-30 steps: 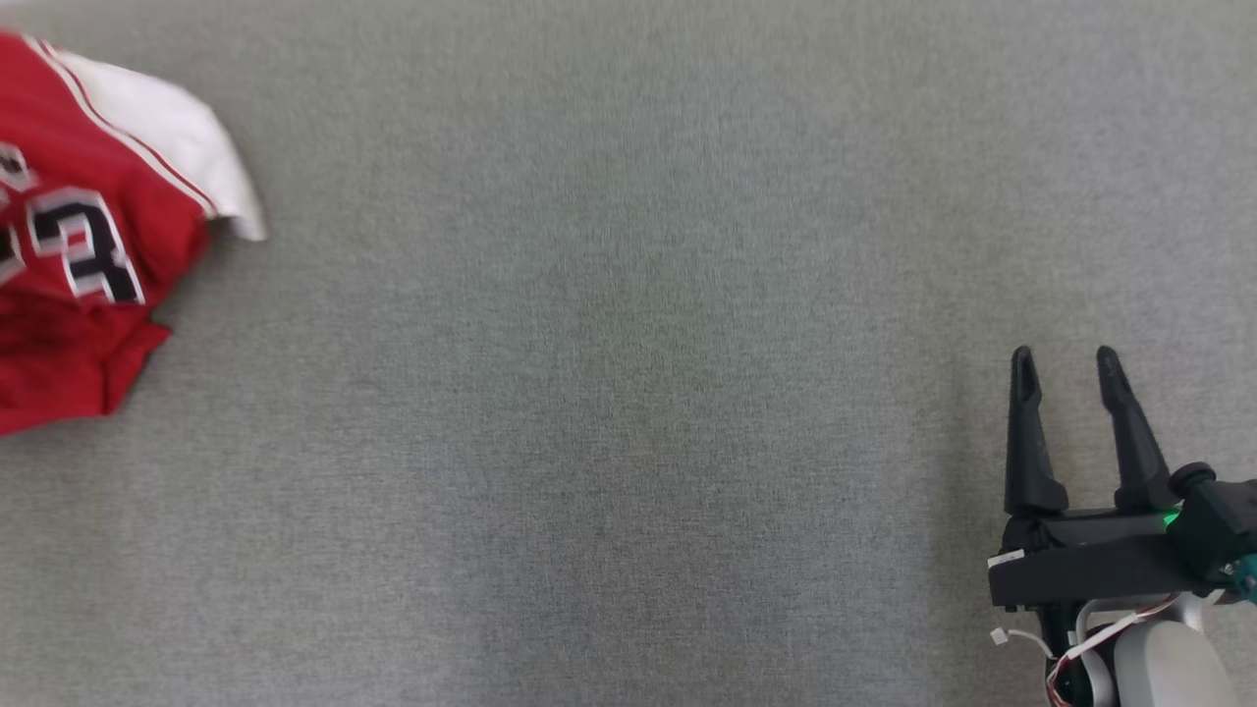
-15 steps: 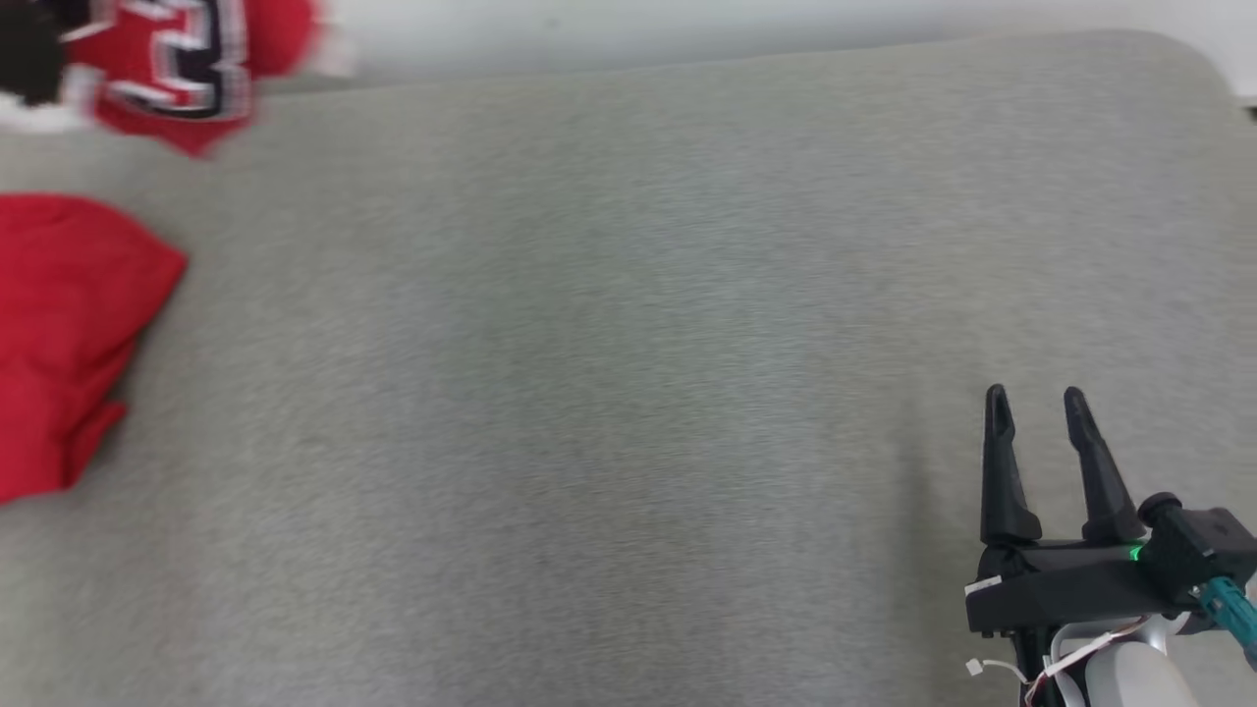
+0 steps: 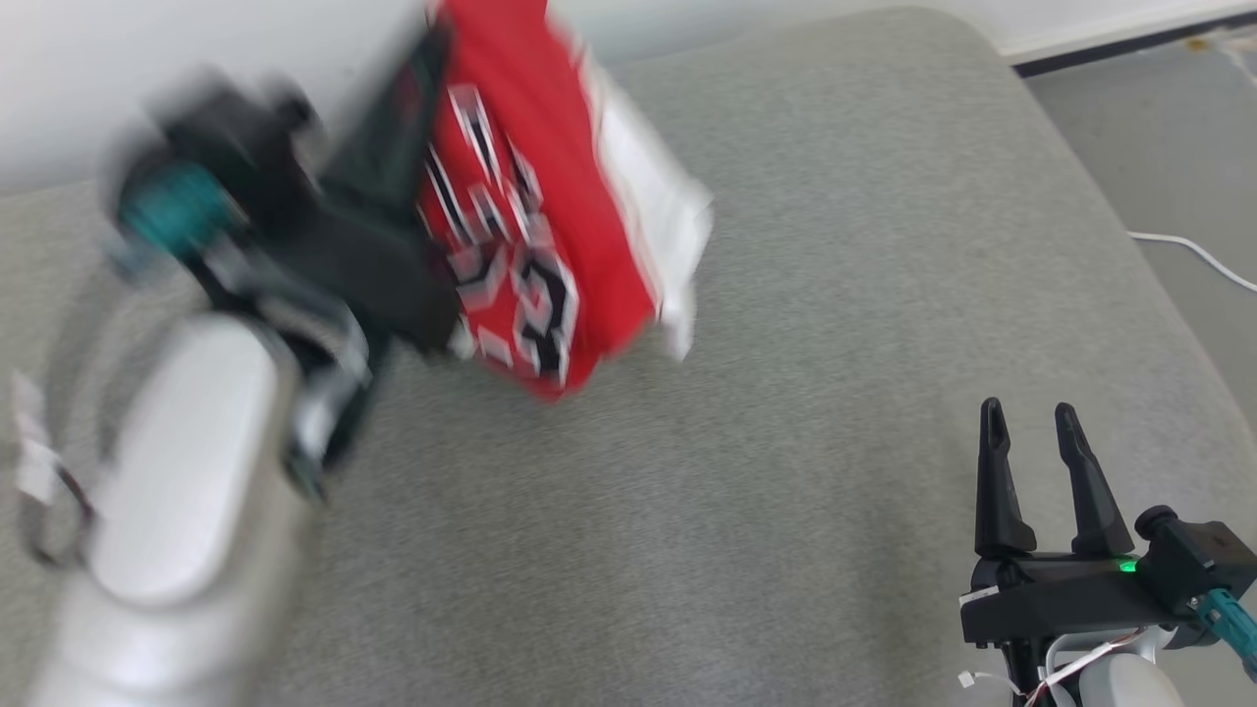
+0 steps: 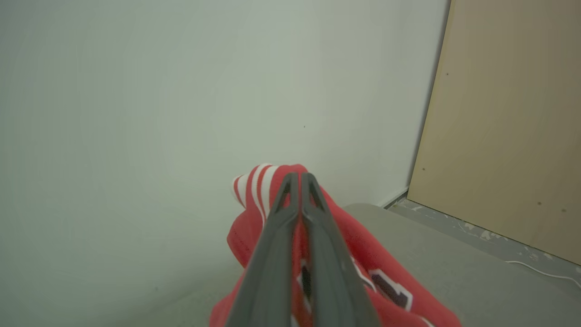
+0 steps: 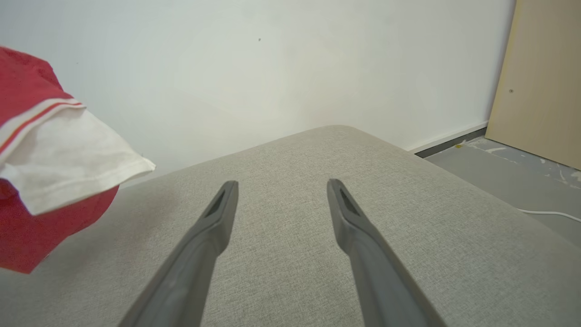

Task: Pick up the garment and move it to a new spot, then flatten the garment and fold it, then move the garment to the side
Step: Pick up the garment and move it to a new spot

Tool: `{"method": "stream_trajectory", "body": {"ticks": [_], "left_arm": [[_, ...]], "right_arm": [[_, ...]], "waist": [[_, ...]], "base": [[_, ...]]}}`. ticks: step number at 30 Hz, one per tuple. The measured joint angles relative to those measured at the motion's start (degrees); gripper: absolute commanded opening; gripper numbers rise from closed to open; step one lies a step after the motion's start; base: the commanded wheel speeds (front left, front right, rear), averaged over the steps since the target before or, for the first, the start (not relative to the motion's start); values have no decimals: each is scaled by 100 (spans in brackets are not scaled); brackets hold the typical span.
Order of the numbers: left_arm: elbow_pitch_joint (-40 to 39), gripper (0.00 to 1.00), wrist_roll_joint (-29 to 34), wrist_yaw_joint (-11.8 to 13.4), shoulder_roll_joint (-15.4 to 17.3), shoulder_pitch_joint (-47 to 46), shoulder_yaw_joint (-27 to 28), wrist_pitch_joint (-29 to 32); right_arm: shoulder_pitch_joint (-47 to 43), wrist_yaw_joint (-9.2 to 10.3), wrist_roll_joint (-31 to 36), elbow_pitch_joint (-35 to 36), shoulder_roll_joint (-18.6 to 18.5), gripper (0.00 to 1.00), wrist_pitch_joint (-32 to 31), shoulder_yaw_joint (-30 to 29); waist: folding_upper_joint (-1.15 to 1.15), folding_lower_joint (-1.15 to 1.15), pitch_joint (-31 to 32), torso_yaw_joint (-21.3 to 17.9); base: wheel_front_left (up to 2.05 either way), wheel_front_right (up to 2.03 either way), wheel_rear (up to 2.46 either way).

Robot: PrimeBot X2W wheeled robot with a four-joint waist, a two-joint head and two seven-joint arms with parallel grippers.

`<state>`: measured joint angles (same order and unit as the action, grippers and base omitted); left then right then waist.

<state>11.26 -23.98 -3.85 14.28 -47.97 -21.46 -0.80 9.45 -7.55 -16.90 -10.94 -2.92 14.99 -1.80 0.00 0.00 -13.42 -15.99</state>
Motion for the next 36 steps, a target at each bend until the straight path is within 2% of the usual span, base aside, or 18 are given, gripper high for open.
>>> {"method": "stream_trajectory", "body": {"ticks": [7,8,9,15,19,24,28,33,36], "left_arm": [[695,0,-178,152,-324,1371,-210,-514],[791,43,-191,129,-365,1483,-267,-561],[860,100,-191,98,-419,1571,-339,-631],[982,100,-124,-14,-581,1511,-494,-1057],[909,100,-73,34,-470,1451,-302,-1307],[639,100,51,290,1,1891,243,-1413],[189,100,122,441,240,2479,743,-1433],[-383,100,277,584,359,3353,1357,-1433],[-704,100,336,581,305,3833,1669,-1433]], "right_arm": [[-12,0,12,125,0,100,1,18],[-12,0,29,143,0,100,2,16],[-13,0,45,154,3,100,12,18],[-75,0,188,223,2,100,14,11],[-220,0,304,376,5,100,14,14],[-382,0,434,439,5,100,15,37],[-491,0,497,457,4,100,14,24],[-616,0,547,410,9,100,14,138],[-645,0,570,375,4,100,14,159]], "waist": [[0,0,-68,-154],[0,0,-78,-127],[0,0,-86,-91],[0,0,-54,165],[0,0,81,439],[0,0,314,832],[0,0,498,1159],[0,0,746,1525],[0,-1,916,1687]], "base": [[0,0,0],[0,0,0],[0,0,0],[0,0,0],[0,0,0],[0,0,0],[0,0,0],[0,0,0],[0,0,0]]}}
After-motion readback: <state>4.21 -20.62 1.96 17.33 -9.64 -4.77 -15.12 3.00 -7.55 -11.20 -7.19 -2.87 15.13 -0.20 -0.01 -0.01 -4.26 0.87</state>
